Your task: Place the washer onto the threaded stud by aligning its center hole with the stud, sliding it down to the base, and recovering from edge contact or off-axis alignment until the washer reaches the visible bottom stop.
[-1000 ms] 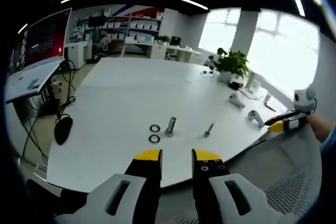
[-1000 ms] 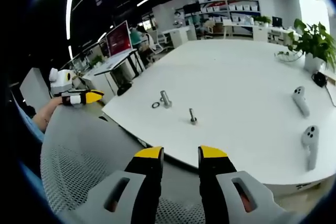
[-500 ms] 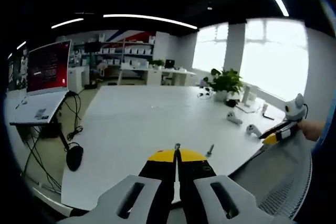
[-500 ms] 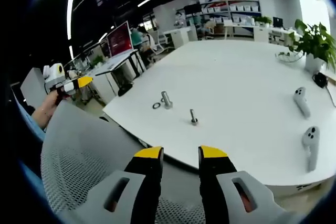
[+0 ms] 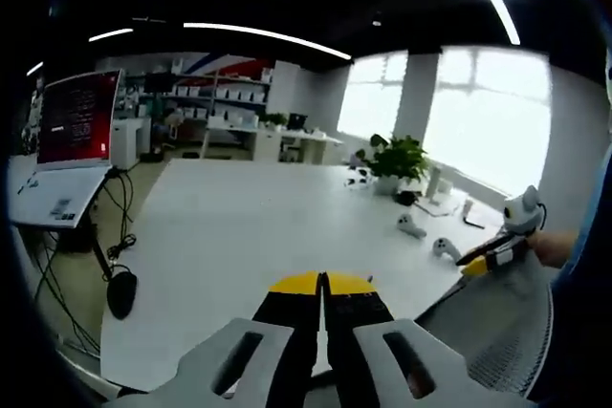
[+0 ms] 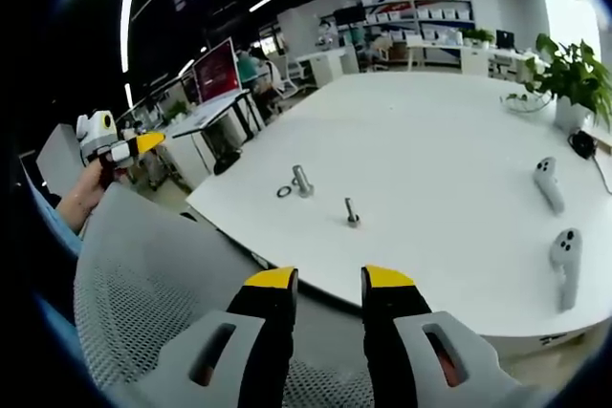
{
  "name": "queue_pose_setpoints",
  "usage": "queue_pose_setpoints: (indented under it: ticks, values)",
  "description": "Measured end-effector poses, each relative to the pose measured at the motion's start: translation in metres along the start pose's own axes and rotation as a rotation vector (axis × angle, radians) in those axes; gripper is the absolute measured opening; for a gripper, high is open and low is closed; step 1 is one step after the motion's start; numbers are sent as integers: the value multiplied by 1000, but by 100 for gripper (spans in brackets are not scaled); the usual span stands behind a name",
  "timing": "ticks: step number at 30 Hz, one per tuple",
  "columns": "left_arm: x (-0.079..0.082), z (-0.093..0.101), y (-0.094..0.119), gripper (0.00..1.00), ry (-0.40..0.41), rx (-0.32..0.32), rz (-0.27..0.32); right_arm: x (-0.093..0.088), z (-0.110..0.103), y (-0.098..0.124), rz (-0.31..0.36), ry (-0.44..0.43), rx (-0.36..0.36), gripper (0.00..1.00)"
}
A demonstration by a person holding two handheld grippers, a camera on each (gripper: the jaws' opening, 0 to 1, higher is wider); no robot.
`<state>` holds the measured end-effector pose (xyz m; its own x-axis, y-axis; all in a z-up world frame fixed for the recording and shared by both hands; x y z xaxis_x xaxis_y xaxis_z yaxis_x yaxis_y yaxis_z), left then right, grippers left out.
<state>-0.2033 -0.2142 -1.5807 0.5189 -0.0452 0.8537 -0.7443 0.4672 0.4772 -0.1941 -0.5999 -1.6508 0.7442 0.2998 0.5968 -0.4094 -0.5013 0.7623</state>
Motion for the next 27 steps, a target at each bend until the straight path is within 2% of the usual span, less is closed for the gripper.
queue_pose_setpoints:
  ticks: [4, 7, 10, 12, 13, 15, 17, 18, 20, 21, 24, 25, 27]
  values:
    - [2, -1, -2, 0, 52, -40, 9, 0, 0, 0, 6, -5, -1, 29]
    - [3, -2, -1, 0, 34, -30, 23, 1, 0, 0, 9, -8, -1, 29]
    - [9, -3, 0, 0, 33, -29, 73, 1, 1, 0, 13, -8, -5, 28]
    - [15, 0, -1, 0, 56, -85, 100, 2, 1, -1, 11, -2, -11, 28]
    - [16, 0, -2, 0, 48, -99, 100, 2, 1, 0, 11, -3, -12, 28]
    - [24, 3, -4, 0, -57, -87, 150, 2, 1, 0, 20, -10, -12, 28]
    - [21, 6, -8, 0, -30, -110, 41, 2, 1, 0, 17, -7, -13, 28]
    - [19, 6, -11, 0, -14, -96, -21, 2, 1, -1, 13, -4, -15, 28]
    - [23, 5, -17, 0, -81, -89, 9, 3, 1, -1, 15, -7, -16, 28]
    - [24, 4, -18, 0, -87, -87, 16, 3, 2, -1, 17, -9, -17, 28]
    - [25, -2, -22, 0, -63, -93, -25, 3, 3, 0, 20, -16, -22, 28]
    - [24, -6, -23, 0, -51, -86, -64, 3, 3, 0, 22, -20, -24, 28]
    - [27, -11, -26, 0, -81, -88, -76, 3, 3, 0, 25, -26, -25, 28]
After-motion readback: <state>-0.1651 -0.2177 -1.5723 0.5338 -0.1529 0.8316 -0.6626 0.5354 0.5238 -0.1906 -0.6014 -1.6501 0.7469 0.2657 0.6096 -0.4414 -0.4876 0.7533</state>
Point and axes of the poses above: the point that each gripper's makers call its tool centre point, and the gripper's own axes: y roughly backward along the fingers, z roughly to its right, x roughly out of its top, the point moved 8 cm from there along y, roughly backward along the fingers, and after that the axes turned 13 degrees about -z, right-handed, at the moved point
